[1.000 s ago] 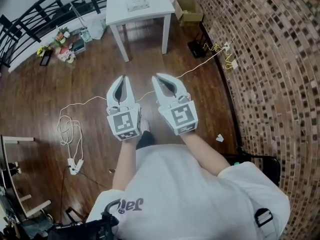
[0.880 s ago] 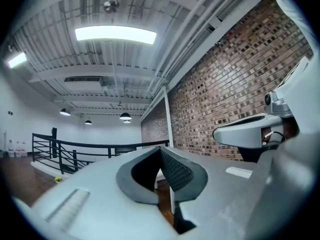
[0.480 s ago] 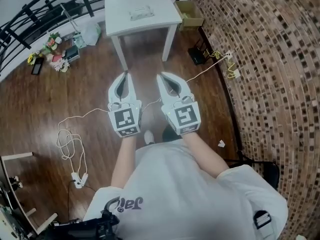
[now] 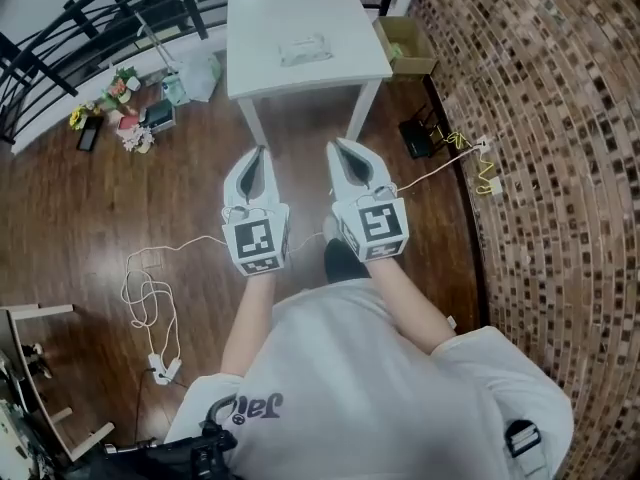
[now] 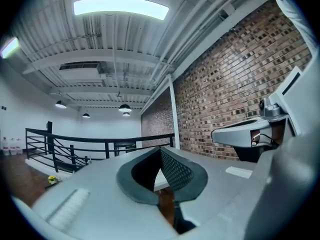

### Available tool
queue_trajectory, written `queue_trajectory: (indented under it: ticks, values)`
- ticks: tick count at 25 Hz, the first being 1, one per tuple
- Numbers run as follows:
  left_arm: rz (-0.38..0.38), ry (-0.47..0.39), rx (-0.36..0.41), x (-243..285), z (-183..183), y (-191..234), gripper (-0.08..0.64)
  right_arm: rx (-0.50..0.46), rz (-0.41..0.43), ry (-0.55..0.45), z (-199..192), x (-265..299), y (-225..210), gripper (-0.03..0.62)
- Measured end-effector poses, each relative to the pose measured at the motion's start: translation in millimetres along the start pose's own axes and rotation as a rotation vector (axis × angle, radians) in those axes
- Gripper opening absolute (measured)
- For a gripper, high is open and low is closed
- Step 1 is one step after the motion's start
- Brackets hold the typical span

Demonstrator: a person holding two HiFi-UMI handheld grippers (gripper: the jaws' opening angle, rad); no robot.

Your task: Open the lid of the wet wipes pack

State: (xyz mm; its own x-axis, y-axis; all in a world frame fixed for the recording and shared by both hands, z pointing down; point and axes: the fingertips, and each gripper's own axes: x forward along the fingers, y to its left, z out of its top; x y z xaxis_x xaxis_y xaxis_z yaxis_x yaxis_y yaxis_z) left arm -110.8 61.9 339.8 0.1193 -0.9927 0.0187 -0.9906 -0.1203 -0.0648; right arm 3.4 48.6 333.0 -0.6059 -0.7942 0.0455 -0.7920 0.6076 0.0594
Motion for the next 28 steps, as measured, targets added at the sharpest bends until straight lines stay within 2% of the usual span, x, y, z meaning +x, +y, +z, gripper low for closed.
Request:
queue_trajectory:
  ticks: [4,8,15,22,28]
  values:
    - [0.008,-0.039,0.027,69.0,23.2,-0.2,0.015,-0.005,0.0,-0.061,21.2,56.4,-53.9,-0.009]
    - [0.016,-0.042,0.046,131.8,29.3,-3.8,0.015,-0.001,-0.001,-0.099,31.8,100.8,-104.1,-0.009]
    - [0.022,0.019,0.046,208.2,2.1,-17.1,0.015,0.046,-0.002,-0.037,-8.1,154.5,-168.8,-0.009]
    - [0.048,0.085,0.012,256.9,-24.3,17.4,0.015,0.06,0.032,0.051,-40.7,210.2,-175.8,-0.009]
    - [0.012,0.089,-0.015,332.4,-36.5,49.5,0.015,0.016,0.031,0.091,-47.4,282.9,-194.2,-0.009]
